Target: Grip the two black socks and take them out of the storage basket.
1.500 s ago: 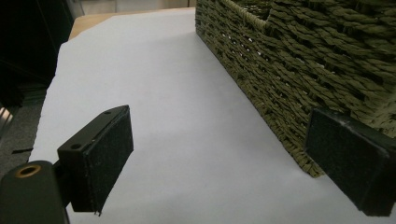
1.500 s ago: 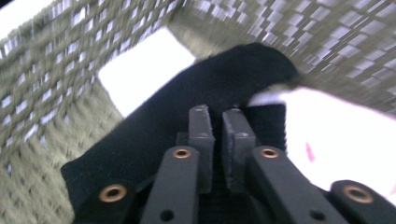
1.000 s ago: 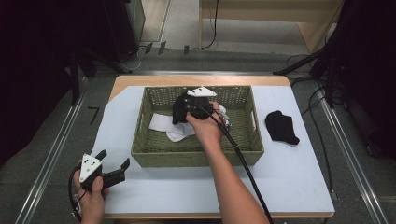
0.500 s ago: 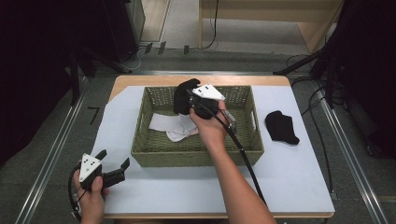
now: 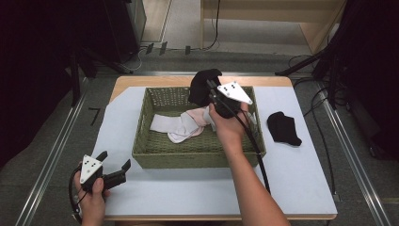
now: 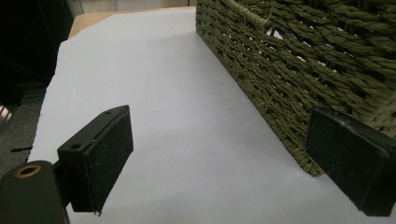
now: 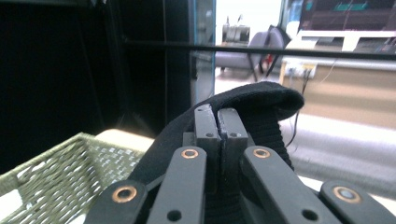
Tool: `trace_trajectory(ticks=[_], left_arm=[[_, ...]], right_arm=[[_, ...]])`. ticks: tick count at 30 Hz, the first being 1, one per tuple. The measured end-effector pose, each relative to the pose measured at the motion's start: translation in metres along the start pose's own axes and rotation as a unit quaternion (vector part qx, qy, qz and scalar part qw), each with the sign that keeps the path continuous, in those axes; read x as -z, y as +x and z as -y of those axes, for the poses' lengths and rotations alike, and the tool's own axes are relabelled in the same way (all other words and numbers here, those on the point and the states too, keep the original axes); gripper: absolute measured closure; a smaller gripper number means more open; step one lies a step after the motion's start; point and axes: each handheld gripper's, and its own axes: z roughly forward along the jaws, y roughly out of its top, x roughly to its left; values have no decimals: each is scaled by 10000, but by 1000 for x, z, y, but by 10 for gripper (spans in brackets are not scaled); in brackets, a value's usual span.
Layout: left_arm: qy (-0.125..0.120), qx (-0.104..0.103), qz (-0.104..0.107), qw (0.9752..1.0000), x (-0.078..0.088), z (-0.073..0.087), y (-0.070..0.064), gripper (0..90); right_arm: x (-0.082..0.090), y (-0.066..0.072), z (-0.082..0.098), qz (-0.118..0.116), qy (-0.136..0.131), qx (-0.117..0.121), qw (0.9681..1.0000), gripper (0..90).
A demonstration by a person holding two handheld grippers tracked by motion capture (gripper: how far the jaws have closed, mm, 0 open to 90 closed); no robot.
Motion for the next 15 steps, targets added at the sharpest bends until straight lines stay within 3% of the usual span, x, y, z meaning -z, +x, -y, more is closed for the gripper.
trace_trajectory(ticks=[7,15], left_arm=[[1,-1,-1,10000,0,0,0,92],[10,-17,-11,10000,0,0,0,92]], right_arm=[[12,-16,-6,121,-224,124,9996,900],[29,-46,-10,423,-385,-23,9984,900]])
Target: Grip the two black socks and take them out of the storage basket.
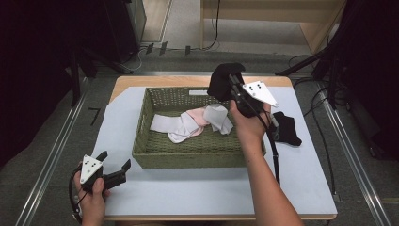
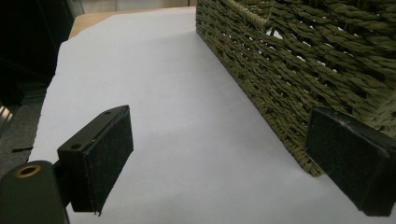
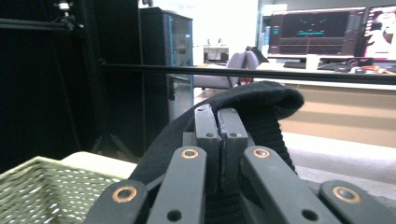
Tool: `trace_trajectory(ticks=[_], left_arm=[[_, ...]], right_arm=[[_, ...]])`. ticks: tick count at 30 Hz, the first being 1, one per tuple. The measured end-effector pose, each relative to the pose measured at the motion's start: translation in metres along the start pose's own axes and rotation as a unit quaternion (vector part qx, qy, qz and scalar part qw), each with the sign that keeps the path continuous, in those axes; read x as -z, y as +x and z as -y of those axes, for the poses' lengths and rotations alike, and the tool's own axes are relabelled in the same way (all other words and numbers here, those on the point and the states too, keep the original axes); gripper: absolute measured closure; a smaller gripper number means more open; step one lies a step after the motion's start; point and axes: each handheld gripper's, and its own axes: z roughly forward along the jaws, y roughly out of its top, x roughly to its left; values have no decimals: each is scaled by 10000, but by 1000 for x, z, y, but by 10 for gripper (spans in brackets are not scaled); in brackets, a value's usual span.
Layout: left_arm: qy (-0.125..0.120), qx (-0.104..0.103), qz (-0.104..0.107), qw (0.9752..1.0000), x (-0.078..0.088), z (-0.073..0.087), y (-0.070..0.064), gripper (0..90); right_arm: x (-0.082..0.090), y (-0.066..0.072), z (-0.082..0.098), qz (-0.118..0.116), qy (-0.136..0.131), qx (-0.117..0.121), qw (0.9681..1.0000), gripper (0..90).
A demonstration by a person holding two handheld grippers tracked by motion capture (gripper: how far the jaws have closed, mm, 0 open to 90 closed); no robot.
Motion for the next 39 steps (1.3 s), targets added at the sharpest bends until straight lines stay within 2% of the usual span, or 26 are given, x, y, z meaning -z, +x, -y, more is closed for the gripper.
trace_trajectory(ticks=[5,6,9,10,12,13,14,20,21,22,28,29,31,33,39], left_arm=[[-2,1,-1,10000,0,0,0,92],[-4,-1,2,10000,0,0,0,92],[0,-2,-5,10000,0,0,0,92],[1,-3,-6,10000,0,0,0,92],[-7,2,-12,10000,0,0,0,92],[-7,-4,-16,10000,0,0,0,92],[-13,-4,-15,10000,0,0,-1,92],[-8,-24,-18,10000,0,0,-1,92],[-9,-26,-17,10000,0,0,-1,92],[-12,-27,-19,10000,0,0,-1,92],[-27,-41,-26,10000,0,0,-1,92],[-23,-42,-25,10000,0,0,-1,92],[-23,-48,-28,10000,0,0,-1,92],[-25,-44,-31,10000,0,0,-2,92],[-43,-41,-33,10000,0,1,-2,93]], right_arm=[[9,-17,-1,146,-92,-58,9998,900],[9,-17,-1,146,-92,-58,9998,900],[18,-34,-1,301,-157,-108,9994,900],[18,-34,-1,301,-157,-108,9994,900],[25,-47,-1,439,-211,-188,9986,900],[25,-47,-1,439,-211,-188,9986,900],[29,-56,-1,524,-226,-199,9982,900],[42,-81,3,777,-196,-217,9966,900],[42,-81,3,777,-196,-217,9966,900],[47,-91,5,873,-179,-230,9958,900],[59,-112,15,1063,-119,-478,9931,900],[59,-112,15,1063,-119,-478,9931,900],[65,-122,24,1177,-59,-509,9917,900],[66,-125,26,1211,-40,-490,9914,900],[72,-137,48,1390,190,-536,9887,900]])
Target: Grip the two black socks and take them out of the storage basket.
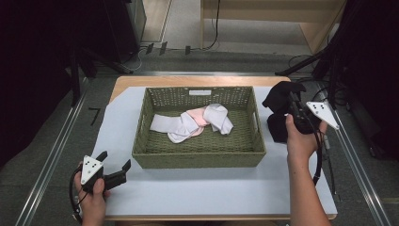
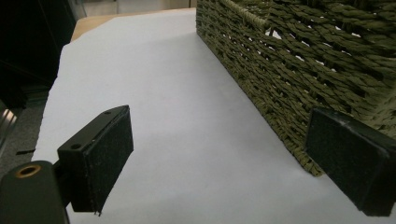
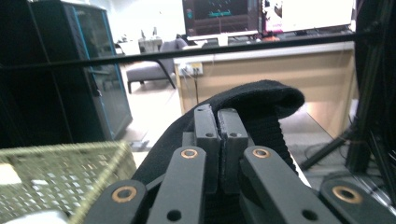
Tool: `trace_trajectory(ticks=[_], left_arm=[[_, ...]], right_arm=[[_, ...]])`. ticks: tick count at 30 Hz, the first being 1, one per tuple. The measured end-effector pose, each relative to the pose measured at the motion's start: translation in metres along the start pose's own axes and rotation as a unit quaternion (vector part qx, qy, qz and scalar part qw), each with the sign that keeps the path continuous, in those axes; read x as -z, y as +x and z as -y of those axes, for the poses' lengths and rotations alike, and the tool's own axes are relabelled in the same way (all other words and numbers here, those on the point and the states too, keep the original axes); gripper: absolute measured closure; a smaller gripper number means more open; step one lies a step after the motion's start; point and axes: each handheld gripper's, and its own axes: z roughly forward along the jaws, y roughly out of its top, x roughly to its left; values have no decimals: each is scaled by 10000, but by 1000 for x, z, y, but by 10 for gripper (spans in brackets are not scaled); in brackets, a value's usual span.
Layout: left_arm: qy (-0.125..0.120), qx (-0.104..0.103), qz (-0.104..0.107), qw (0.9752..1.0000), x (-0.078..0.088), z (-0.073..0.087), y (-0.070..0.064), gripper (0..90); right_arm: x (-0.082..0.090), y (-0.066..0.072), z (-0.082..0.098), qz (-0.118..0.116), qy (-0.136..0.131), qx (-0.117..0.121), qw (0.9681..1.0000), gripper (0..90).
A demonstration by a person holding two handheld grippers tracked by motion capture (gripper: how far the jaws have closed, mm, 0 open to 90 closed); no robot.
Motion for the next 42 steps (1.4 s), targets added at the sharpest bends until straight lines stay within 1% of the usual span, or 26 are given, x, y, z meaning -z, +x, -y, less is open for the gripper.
trace_trajectory(ticks=[3,5,8,9,10,11,12,14,16,18,19,22,23,25,27,28,29,30,31,32,35,36,38,39,41,42], left_arm=[[-7,-2,0,10000,0,0,0,92],[-3,-5,-2,10000,0,0,0,92],[-15,-2,-5,10000,0,0,0,92],[-15,-2,-5,10000,0,0,0,93],[-19,2,0,10000,0,0,0,93],[1,-2,-6,10000,0,0,0,92],[1,-2,-6,10000,0,0,0,92],[-5,-3,-5,10000,0,0,0,92],[-8,-9,-4,10000,0,0,0,92],[-3,-22,-14,10000,1,0,0,92],[-1,-23,-14,10000,1,0,0,92],[-8,-46,-16,10000,0,0,0,93],[-8,-46,-16,10000,0,0,0,93],[-2,-42,-9,10000,1,0,0,92],[-3,-45,-21,10000,1,0,-1,93],[-16,-45,-28,10000,1,0,-1,93],[-16,-45,-28,10000,1,0,-1,92],[-22,-60,-34,10000,1,0,-1,93],[-27,-61,-39,10000,1,0,-2,93],[-25,-75,-40,10000,1,0,-2,93],[-19,-82,-41,10000,1,0,-2,93],[-15,-87,-48,9999,1,0,-2,93],[-16,-94,-52,9999,1,0,-2,93],[-21,-100,-58,9999,1,0,-2,93],[-24,-108,-61,9999,1,0,-2,93],[-11,-110,-63,9999,0,0,-2,93]], right_arm=[[0,-7,12,88,144,10,9999,900],[1,-14,24,177,305,-17,9994,896],[3,-19,33,117,520,17,9986,851],[3,-19,33,117,520,17,9986,851],[4,-20,35,66,595,-3,9982,797],[7,-22,38,-29,720,-107,9973,679],[7,-22,38,-29,720,-107,9973,679],[11,-25,39,-123,826,-162,9964,588],[17,-27,39,-129,879,-91,9960,533],[26,-33,39,-178,842,-142,9962,488],[26,-33,39,-178,842,-142,9962,488],[41,-42,42,-192,832,-89,9963,395],[41,-42,42,-192,832,-89,9963,395],[50,-45,44,-214,830,-86,9963,301],[59,-48,47,-364,797,6,9962,229],[69,-53,49,-515,895,12,9947,128],[69,-53,49,-515,895,12,9947,128],[77,-58,52,-551,1041,120,9930,143],[77,-58,52,-551,1041,120,9930,143],[85,-62,54,-438,1059,97,9934,139],[97,-70,55,-385,983,-69,9944,139],[97,-70,55,-385,983,-69,9944,139],[107,-77,58,-363,971,-153,9945,140],[107,-77,58,-363,971,-153,9945,140],[118,-83,60,-394,965,-177,9944,141],[118,-83,60,-394,965,-177,9944,141]])
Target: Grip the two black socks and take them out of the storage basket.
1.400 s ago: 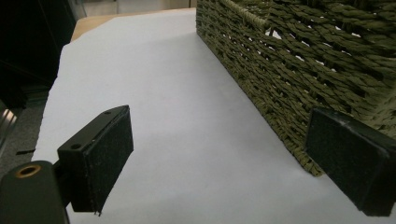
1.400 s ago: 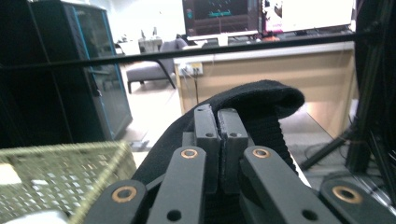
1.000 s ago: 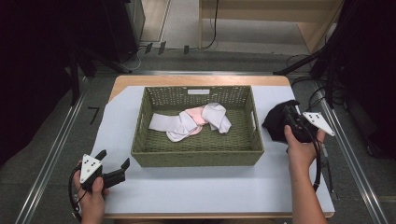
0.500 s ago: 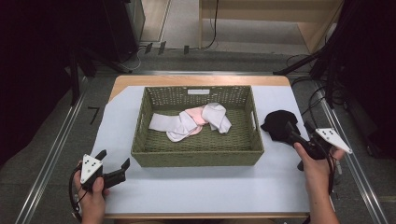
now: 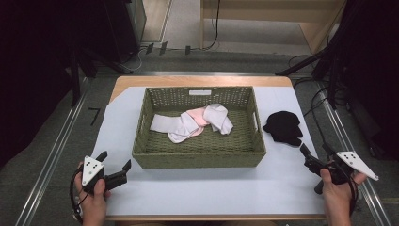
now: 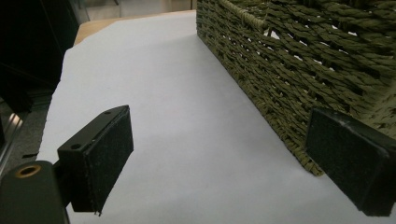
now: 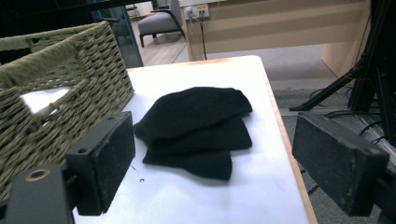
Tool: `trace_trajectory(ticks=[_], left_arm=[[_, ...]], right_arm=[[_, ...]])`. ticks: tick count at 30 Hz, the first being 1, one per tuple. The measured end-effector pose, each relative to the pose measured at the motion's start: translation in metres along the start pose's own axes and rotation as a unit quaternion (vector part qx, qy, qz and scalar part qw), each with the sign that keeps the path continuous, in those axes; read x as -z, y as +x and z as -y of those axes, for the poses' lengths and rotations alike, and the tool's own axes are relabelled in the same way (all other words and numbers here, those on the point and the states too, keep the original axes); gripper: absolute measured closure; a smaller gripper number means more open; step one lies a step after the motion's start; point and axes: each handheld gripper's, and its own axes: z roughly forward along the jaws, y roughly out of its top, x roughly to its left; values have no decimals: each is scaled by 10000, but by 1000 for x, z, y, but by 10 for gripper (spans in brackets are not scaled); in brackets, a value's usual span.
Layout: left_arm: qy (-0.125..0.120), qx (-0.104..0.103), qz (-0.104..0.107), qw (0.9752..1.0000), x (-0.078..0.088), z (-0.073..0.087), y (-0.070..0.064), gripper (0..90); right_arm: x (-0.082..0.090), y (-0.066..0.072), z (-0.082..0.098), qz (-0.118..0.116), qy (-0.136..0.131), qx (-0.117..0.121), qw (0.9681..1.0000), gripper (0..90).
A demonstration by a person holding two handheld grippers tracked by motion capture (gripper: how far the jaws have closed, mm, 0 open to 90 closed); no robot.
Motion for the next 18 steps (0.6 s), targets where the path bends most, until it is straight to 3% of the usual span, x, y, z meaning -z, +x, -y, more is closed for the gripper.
trace_trajectory(ticks=[14,18], left_arm=[[-10,-41,-39,10000,0,0,-1,93],[13,-48,-46,10000,0,0,-1,92]], right_arm=[[39,-20,19,198,12,-138,9997,144],[46,-20,26,245,-292,-198,9991,165]])
